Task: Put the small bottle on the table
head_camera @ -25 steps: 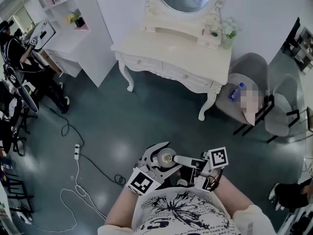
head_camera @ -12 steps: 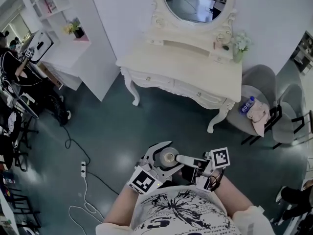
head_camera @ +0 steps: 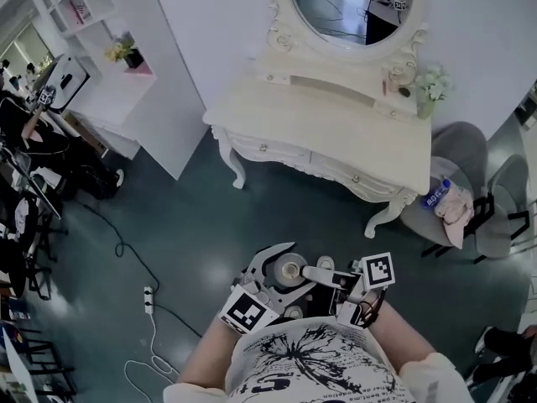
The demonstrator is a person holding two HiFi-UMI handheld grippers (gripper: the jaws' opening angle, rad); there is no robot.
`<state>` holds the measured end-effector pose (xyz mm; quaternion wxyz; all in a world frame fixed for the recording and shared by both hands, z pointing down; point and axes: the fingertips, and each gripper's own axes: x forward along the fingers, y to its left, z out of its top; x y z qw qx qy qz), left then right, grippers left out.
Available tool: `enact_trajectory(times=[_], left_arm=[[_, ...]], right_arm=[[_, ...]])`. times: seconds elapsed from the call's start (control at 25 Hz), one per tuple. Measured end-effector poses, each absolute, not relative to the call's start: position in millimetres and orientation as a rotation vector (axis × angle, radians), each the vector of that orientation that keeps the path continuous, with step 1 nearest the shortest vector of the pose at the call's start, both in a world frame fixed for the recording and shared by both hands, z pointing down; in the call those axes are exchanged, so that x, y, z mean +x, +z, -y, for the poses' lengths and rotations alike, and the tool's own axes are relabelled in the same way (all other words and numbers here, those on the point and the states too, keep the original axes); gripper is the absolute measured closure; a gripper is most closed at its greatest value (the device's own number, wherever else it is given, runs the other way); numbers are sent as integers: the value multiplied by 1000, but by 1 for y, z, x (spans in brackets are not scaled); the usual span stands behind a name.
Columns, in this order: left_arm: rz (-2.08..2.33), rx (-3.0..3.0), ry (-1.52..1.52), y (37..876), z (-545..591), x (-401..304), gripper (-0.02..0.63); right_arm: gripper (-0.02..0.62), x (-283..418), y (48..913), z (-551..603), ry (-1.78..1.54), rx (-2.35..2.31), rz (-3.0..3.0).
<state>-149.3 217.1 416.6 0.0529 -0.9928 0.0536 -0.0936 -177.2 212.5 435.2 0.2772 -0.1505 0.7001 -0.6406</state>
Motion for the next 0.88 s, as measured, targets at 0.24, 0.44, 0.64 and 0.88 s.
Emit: enact_trajectory(times=[0.24,0.44,0.64,0.88], left_arm=[[-252,-2999,-262,410,-149,-111,253],[-332,-2978,-243,403,-89,-65,253],[-371,-2974,-220,393,-43,-18,253],[-356,-2992,-203,398,-4,22,253]], right_arm=[[230,-139,431,-146,-1739,-355,-1927],[230,-92,424,-87,-1751,-346,-1956],[230,-45,413,-41,-1748,-330,-1992],[230,-5,418,-2,-1754,-354,-1974]])
